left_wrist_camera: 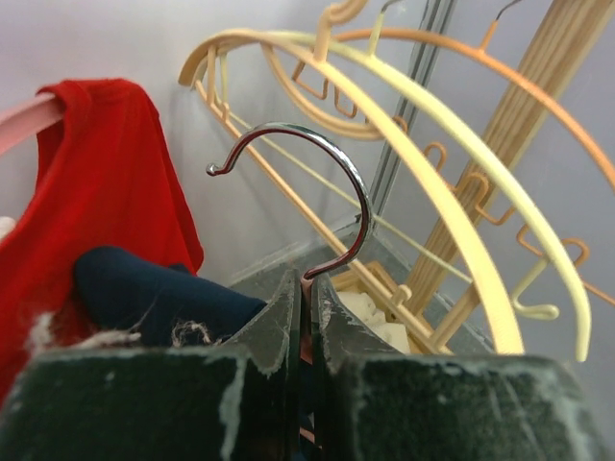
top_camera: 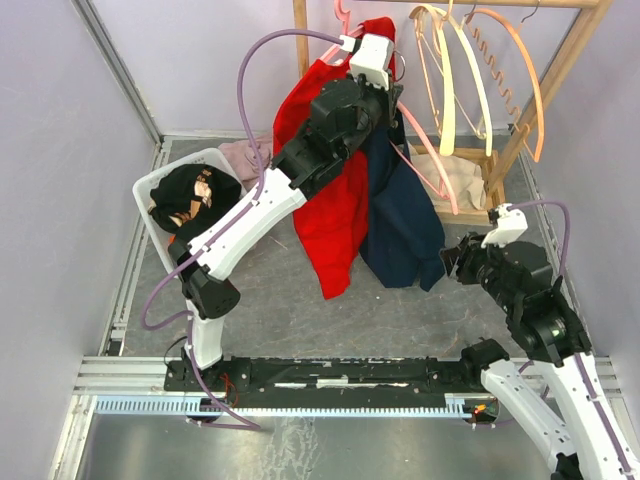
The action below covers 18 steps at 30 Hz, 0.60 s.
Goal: Remove the t-shirt from the hanger
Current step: Remove the T-shirt from the clothesline.
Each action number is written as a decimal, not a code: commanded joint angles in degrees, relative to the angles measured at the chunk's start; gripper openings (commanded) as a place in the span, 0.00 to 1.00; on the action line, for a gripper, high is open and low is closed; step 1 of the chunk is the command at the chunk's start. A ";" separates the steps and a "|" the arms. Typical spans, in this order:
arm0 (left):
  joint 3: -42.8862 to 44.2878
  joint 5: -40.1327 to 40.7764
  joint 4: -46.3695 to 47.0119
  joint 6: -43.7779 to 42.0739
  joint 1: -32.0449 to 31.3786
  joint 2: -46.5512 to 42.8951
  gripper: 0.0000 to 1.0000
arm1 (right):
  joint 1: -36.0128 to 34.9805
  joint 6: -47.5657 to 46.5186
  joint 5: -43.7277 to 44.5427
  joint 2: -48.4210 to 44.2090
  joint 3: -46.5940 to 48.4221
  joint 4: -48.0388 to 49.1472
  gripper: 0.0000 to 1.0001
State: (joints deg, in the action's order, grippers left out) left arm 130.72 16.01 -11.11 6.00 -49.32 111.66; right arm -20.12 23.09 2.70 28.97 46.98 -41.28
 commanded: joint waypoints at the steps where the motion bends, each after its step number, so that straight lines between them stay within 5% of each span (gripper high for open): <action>1: -3.27 -0.23 6.95 -0.13 -1.20 -4.69 0.03 | -0.07 -2.54 4.99 1.17 8.29 1.26 0.49; 8: -12.76 -0.63 10.79 -1.70 -2.33 -9.01 0.03 | -0.09 -6.55 12.62 3.20 17.85 0.55 0.51; 18: -15.43 -1.97 10.28 -1.82 -2.84 -9.52 0.03 | -0.10 -8.54 1.10 11.30 29.73 4.98 0.51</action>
State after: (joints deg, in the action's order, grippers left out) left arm 114.65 14.87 -6.57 5.93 -51.83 105.69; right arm -20.12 15.81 10.24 35.44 71.79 -39.97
